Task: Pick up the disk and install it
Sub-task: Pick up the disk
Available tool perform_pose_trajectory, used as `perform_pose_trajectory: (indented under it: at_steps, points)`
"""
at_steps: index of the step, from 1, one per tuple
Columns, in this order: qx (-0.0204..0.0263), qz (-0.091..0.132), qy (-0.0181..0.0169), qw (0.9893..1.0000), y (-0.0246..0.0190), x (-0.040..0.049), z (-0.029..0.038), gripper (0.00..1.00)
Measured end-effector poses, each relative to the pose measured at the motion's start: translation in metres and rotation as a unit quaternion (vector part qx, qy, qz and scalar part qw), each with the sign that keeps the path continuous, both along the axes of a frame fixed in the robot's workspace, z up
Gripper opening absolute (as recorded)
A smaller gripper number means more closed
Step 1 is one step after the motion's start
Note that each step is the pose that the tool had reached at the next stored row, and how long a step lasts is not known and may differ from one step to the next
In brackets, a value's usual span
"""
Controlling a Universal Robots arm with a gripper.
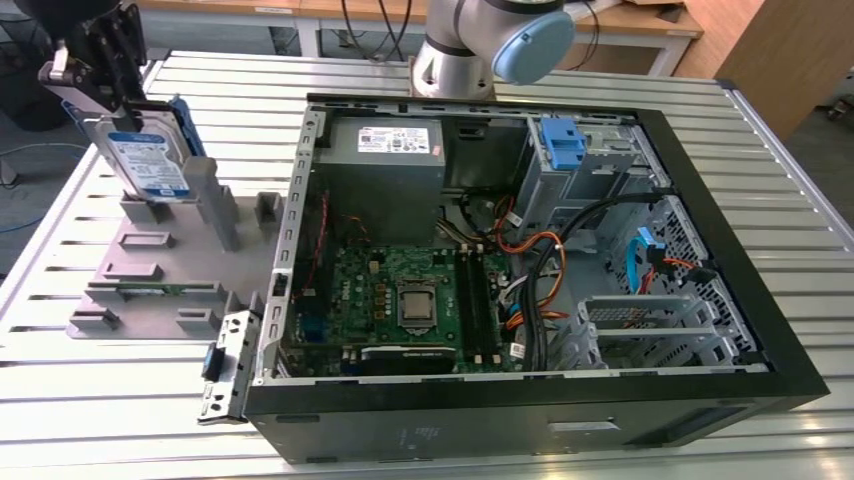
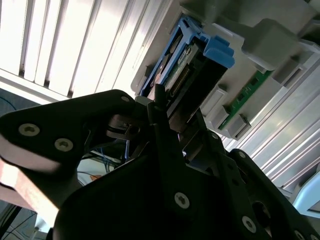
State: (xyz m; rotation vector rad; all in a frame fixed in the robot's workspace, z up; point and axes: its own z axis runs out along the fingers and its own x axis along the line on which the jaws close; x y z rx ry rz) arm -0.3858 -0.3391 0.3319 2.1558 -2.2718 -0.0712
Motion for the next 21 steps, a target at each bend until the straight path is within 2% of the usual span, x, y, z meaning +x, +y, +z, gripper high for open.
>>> perform_pose_trajectory:
  at_steps: [21]
  points:
    - [0.0, 0.0, -0.0001, 1.0, 0.0, 0.0, 0.0294, 0.35]
